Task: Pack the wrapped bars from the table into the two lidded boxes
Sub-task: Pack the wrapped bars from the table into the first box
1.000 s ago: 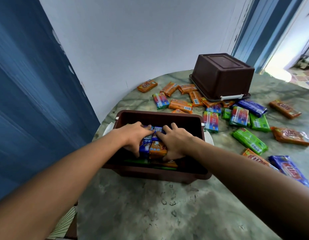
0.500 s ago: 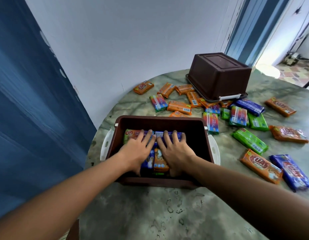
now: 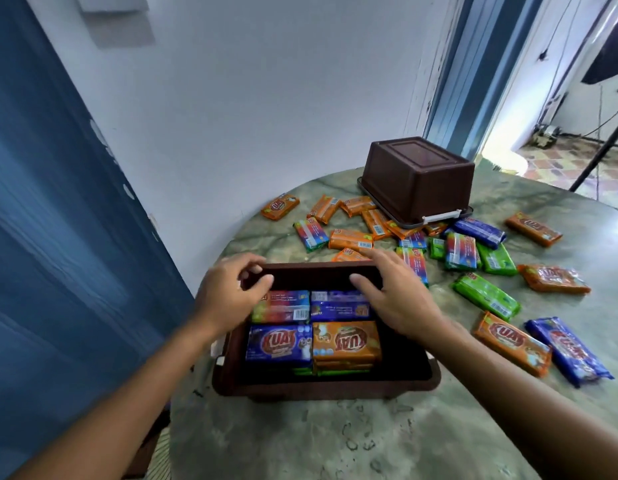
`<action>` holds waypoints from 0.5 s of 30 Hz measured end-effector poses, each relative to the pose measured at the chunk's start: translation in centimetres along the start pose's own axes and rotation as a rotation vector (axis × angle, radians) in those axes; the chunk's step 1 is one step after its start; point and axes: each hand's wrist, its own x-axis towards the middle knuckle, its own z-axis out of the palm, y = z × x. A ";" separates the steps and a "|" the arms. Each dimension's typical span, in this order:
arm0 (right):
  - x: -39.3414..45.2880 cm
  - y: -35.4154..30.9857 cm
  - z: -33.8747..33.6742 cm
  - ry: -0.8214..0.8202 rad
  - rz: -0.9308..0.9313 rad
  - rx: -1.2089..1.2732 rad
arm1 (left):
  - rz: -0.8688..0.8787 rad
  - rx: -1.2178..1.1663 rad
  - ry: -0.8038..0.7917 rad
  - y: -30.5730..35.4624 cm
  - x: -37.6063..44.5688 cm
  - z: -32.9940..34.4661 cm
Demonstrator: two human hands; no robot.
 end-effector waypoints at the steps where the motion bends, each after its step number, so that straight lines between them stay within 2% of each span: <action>1: -0.5 1.3 -0.9 0.147 0.101 0.009 | -0.082 0.036 0.120 -1.0 -0.3 -0.6; 2: -1.0 3.2 -1.3 0.208 0.260 0.026 | -0.221 0.063 0.135 -1.7 -0.7 -0.9; 4: -2.0 6.6 -0.9 0.134 0.584 0.202 | -0.569 -0.076 0.007 -3.4 -1.6 -0.5; 6: -2.6 8.2 0.3 0.037 0.760 0.562 | -0.816 -0.366 -0.101 -4.4 -2.2 0.5; 7: -2.9 8.4 0.7 0.032 0.772 0.678 | -0.888 -0.441 -0.082 -4.8 -2.4 1.1; 10: -2.8 7.7 1.8 0.112 0.641 0.614 | -0.870 -0.442 0.054 -6.5 -2.3 2.1; 13: -3.9 8.2 1.4 0.189 0.535 0.577 | -0.868 -0.399 0.082 -2.1 -3.3 2.2; 15: -5.8 9.8 0.6 0.238 0.545 0.583 | -0.825 -0.424 0.019 0.2 -3.7 3.0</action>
